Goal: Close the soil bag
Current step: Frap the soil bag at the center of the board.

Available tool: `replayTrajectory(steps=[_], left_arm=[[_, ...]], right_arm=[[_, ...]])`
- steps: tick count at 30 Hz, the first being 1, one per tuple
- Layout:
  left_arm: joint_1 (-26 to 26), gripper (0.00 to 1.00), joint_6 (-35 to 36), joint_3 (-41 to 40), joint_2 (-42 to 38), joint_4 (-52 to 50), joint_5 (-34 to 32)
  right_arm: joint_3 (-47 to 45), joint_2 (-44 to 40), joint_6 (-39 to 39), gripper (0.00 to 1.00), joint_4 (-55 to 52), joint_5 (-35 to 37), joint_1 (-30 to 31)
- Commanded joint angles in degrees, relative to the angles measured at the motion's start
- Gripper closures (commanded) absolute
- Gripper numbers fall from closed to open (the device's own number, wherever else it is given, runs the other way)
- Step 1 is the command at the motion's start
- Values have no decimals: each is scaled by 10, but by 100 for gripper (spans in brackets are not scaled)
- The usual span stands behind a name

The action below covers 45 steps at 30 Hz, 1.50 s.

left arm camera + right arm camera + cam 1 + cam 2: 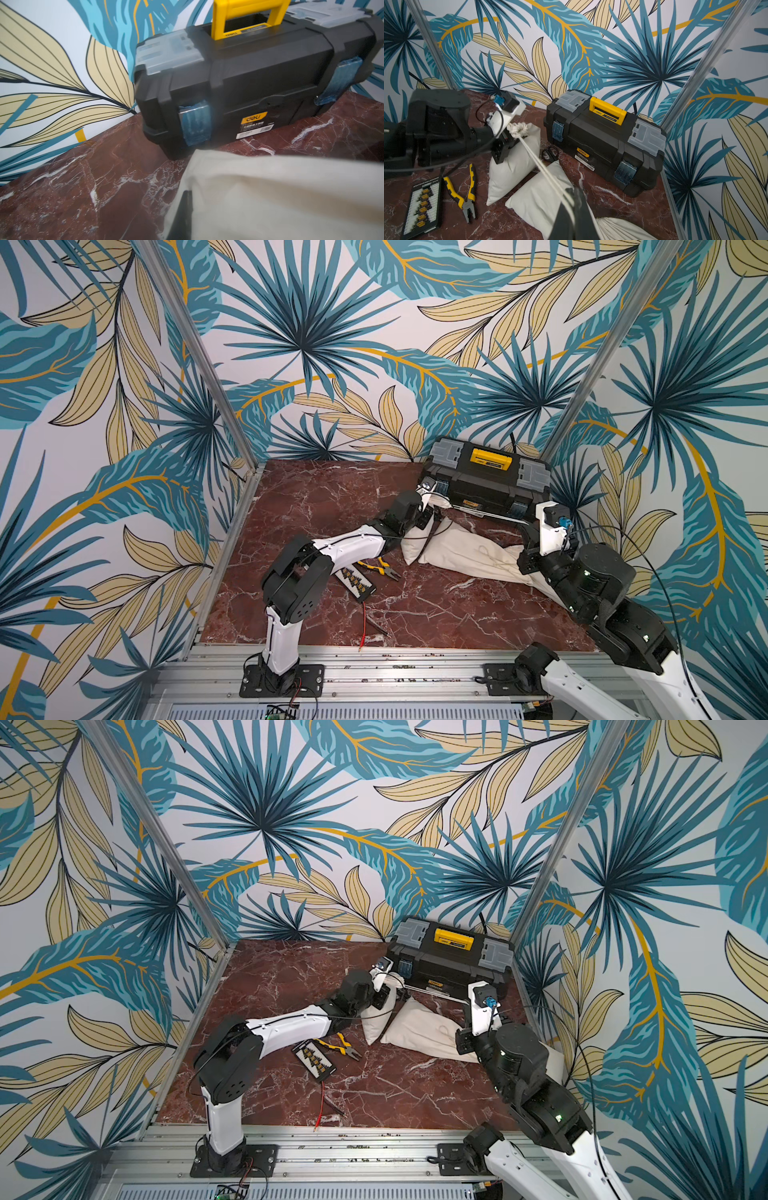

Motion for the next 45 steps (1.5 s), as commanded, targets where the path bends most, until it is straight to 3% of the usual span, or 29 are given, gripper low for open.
replayTrajectory(steps=[1,6,9,12,16,18,23,26,28,33,36,45], left_arm=[[171,99,-74,-28,-8,-150,-145],[232,98,-21,-41,-61,-158,-195],[219,94,16,-47,-70,-175,-206],[197,82,43,-74,-57,-159,-205],[146,72,80,-50,-23,-202,-217],[127,58,100,-64,-33,-180,-177],[94,37,151,-126,-94,-102,-68],[72,22,186,-179,-152,-42,38],[59,18,205,-208,-180,-9,121],[34,16,225,-214,-194,27,272],[23,22,240,-186,-177,11,319],[34,44,233,-111,-104,11,275]], right_arm=[[40,-78,23,100,174,149,-12],[-11,-43,49,100,207,92,-12],[-59,34,74,100,253,33,-13],[-111,128,108,100,326,-48,-15],[-138,208,136,100,382,-110,-18],[-136,220,138,100,392,-127,-18],[-103,219,122,100,363,-139,-18],[-95,221,116,100,352,-137,-18],[-96,223,116,100,353,-140,-19],[-96,231,121,100,358,-156,-18],[-94,232,126,100,359,-166,-19],[-101,218,129,100,356,-167,-19]])
